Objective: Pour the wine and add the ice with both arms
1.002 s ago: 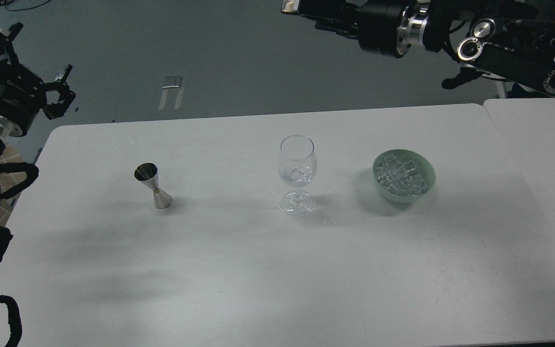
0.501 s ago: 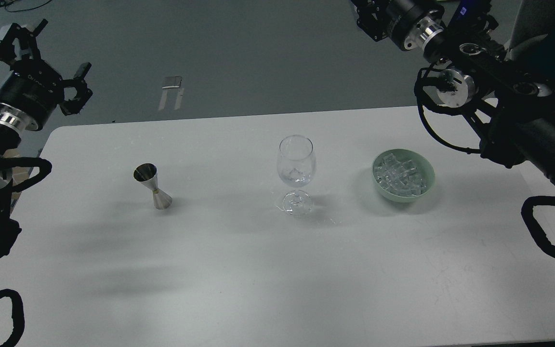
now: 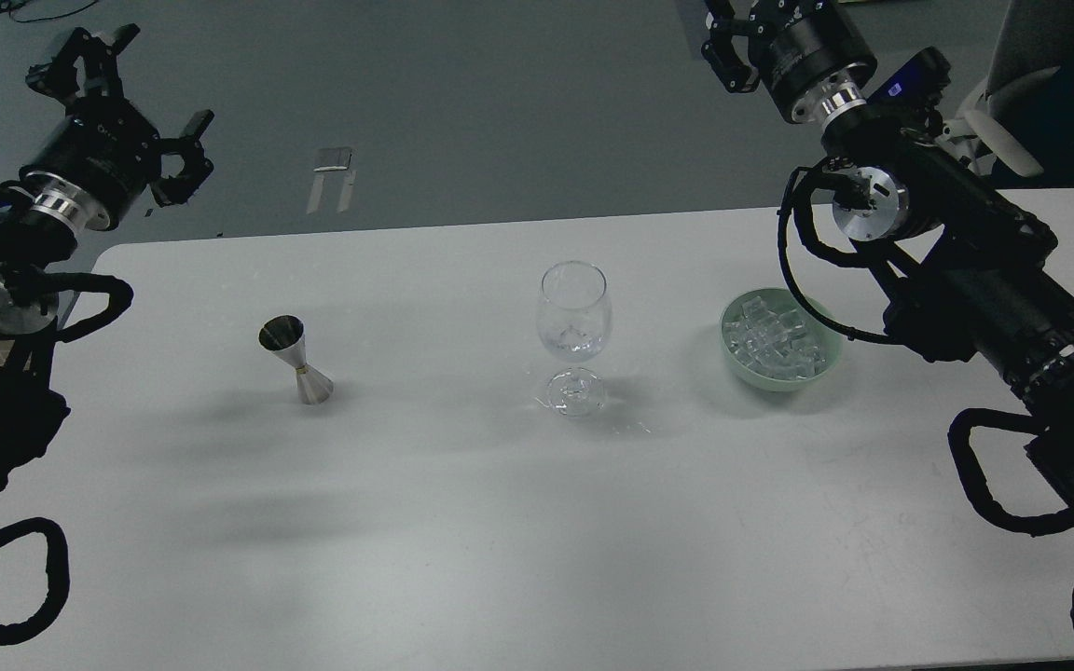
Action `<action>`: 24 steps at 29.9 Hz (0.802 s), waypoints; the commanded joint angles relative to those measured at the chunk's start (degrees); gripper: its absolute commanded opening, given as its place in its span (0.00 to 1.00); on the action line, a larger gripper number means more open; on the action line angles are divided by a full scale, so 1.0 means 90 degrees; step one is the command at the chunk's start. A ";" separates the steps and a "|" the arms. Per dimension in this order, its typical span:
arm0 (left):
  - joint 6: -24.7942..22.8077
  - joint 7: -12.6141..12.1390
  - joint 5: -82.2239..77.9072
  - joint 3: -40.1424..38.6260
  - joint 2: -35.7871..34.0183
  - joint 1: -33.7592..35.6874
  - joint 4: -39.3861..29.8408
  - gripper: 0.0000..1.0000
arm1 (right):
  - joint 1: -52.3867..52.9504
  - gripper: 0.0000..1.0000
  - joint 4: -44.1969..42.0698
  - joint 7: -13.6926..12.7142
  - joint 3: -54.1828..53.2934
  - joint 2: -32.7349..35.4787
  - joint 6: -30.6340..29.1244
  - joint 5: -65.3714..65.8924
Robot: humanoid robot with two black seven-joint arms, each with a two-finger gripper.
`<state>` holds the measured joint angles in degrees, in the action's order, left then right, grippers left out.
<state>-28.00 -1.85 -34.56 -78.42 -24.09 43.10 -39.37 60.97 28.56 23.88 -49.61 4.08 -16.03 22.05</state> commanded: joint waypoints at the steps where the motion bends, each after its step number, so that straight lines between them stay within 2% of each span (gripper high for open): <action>1: 0.0000 -0.0009 -0.0008 0.0012 0.0069 -0.0013 0.0000 0.99 | 0.0023 0.99 -0.0039 0.0003 -0.0015 -0.0160 -0.0006 0.0011; 7: 0.0000 -0.0097 0.0002 0.0041 0.0099 -0.0014 -0.0020 0.99 | 0.0023 0.99 -0.0019 0.0003 -0.0045 -0.0189 0.0013 0.0001; 24: 0.0000 -0.0029 0.0031 0.0021 0.0265 -0.0121 -0.0039 0.99 | 0.0013 1.00 0.0040 -0.0007 -0.0054 -0.0150 0.0062 0.0001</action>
<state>-28.00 -2.31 -34.46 -78.06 -21.84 42.17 -39.57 61.10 28.92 23.83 -50.08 2.72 -15.51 22.06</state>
